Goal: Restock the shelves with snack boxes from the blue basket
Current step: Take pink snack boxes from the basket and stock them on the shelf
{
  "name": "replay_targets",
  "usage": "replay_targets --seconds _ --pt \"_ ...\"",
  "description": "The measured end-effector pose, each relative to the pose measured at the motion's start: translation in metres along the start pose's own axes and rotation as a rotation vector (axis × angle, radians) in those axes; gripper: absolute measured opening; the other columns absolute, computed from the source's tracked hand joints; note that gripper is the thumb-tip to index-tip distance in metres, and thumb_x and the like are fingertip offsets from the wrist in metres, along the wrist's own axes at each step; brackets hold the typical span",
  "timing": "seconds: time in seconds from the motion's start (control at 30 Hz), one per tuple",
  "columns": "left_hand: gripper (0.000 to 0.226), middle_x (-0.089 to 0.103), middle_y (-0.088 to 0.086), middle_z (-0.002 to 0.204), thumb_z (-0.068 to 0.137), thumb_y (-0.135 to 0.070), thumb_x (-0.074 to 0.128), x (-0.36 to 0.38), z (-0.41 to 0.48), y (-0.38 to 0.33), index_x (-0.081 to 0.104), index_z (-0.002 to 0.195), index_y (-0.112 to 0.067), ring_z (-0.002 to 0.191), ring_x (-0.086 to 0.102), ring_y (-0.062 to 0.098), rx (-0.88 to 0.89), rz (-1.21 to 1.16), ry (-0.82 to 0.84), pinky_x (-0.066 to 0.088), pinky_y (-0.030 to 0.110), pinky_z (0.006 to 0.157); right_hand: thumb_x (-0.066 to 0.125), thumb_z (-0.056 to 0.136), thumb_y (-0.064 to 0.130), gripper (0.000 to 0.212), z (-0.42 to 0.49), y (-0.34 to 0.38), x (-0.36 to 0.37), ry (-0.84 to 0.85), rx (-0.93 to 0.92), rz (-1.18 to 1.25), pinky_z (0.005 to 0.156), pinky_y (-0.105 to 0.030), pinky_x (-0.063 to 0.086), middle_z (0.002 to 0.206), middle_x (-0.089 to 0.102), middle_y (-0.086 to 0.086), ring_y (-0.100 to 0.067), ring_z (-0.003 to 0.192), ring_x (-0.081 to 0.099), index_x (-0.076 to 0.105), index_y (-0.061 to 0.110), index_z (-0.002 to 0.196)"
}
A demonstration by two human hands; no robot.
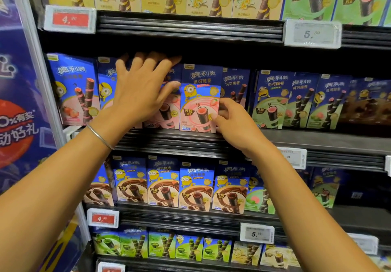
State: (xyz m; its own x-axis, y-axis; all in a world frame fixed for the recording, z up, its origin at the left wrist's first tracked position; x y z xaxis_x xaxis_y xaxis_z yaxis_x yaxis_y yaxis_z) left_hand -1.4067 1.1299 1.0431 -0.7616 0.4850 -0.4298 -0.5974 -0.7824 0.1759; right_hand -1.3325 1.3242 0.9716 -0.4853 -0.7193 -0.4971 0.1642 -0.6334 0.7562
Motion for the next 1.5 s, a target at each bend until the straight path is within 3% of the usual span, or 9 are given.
replay_targets --seconds 0.3,0.47,0.63,0.8,0.97,1.03,1.23,1.4,1.5 --pt "0.033 0.063 0.019 0.102 0.104 -0.042 0.055 -0.002 0.003 0.006 0.054 0.128 -0.019 0.098 0.055 0.045 -0.024 -0.058 -0.003 0.036 0.064 0.091 0.061 0.099 0.013 0.037 -0.006 0.005 -0.005 -0.090 -0.050 -0.128 0.088 -0.031 0.054 0.125 0.068 0.003 -0.012 0.107 0.064 0.053 0.022 0.134" --pt "0.037 0.064 0.016 0.114 0.104 -0.035 0.055 -0.001 0.007 0.009 0.059 0.140 -0.025 0.112 0.054 0.046 -0.050 -0.114 0.010 0.034 0.062 0.097 0.065 0.096 0.012 0.039 -0.006 0.008 -0.008 -0.136 -0.074 -0.190 0.099 -0.039 0.054 0.124 0.069 0.001 -0.016 0.117 0.062 0.058 0.020 0.133" --pt "0.037 0.064 0.016 0.116 0.107 -0.036 0.049 0.003 0.013 0.018 0.057 0.142 -0.033 0.117 0.053 0.044 -0.090 -0.150 0.048 0.032 0.058 0.101 0.067 0.095 0.010 0.038 -0.005 0.007 -0.010 -0.135 -0.099 -0.167 0.092 -0.028 0.056 0.122 0.070 0.004 -0.009 0.111 0.065 0.060 0.018 0.132" --pt "0.036 0.067 0.012 0.120 0.106 -0.039 0.048 0.003 0.017 0.019 0.057 0.141 -0.039 0.117 0.055 0.042 -0.103 -0.169 0.065 0.032 0.056 0.103 0.067 0.095 0.010 0.037 -0.004 0.005 -0.011 -0.136 -0.100 -0.162 0.070 -0.006 0.045 0.120 0.071 0.006 -0.005 0.106 0.065 0.062 0.020 0.129" --pt "0.036 0.069 0.015 0.116 0.106 -0.037 0.048 0.004 0.019 0.019 0.056 0.141 -0.039 0.116 0.056 0.043 -0.113 -0.179 0.082 0.029 0.058 0.108 0.068 0.094 0.012 0.039 -0.004 0.005 -0.011 -0.146 -0.098 -0.180 0.076 -0.017 0.054 0.117 0.072 0.005 -0.006 0.102 0.067 0.061 0.019 0.132" --pt "0.038 0.069 0.018 0.115 0.106 -0.036 0.048 0.002 0.019 0.019 0.055 0.144 -0.038 0.116 0.057 0.044 -0.129 -0.198 0.076 0.030 0.058 0.108 0.068 0.094 0.015 0.041 -0.005 0.005 -0.012 -0.151 -0.089 -0.185 0.086 -0.029 0.057 0.115 0.073 0.004 -0.010 0.100 0.068 0.059 0.018 0.133" --pt "0.040 0.062 0.020 0.107 0.104 -0.029 0.051 -0.009 0.008 0.012 0.054 0.142 -0.017 0.105 0.055 0.044 -0.106 -0.205 0.040 0.036 0.055 0.095 0.072 0.092 0.020 0.049 -0.006 0.001 -0.013 -0.125 -0.042 -0.152 0.089 -0.037 0.059 0.115 0.072 0.002 -0.011 0.097 0.070 0.054 0.017 0.137" --pt "0.055 0.057 0.018 0.135 0.095 -0.023 0.061 -0.030 -0.029 -0.010 0.050 0.146 -0.005 0.130 0.050 0.040 -0.137 -0.290 -0.176 0.031 0.056 0.116 0.073 0.092 0.021 0.058 -0.015 0.001 -0.015 -0.127 -0.068 -0.110 0.072 -0.012 0.049 0.118 0.062 0.004 -0.006 0.095 0.063 0.048 0.019 0.144" --pt "0.051 0.055 0.013 0.142 0.097 -0.015 0.064 -0.029 -0.071 -0.032 0.049 0.145 -0.003 0.135 0.050 0.032 -0.277 -0.637 -0.235 0.038 0.048 0.116 0.071 0.093 0.018 0.053 -0.034 -0.002 -0.028 -0.194 -0.111 -0.009 0.084 -0.012 0.051 0.127 0.062 0.003 -0.007 0.109 0.062 0.051 0.018 0.142"
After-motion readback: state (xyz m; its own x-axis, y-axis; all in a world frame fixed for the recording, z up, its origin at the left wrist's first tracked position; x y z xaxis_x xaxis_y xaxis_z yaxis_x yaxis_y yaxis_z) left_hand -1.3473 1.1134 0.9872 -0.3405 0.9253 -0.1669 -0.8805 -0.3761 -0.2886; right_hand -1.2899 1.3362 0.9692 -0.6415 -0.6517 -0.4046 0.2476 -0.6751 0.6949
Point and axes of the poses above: each hand's wrist, its own z-axis towards the middle knuckle, its own x-axis out of the palm, y = z × x, the point moved 7 cm from there along z, towards the middle knuckle
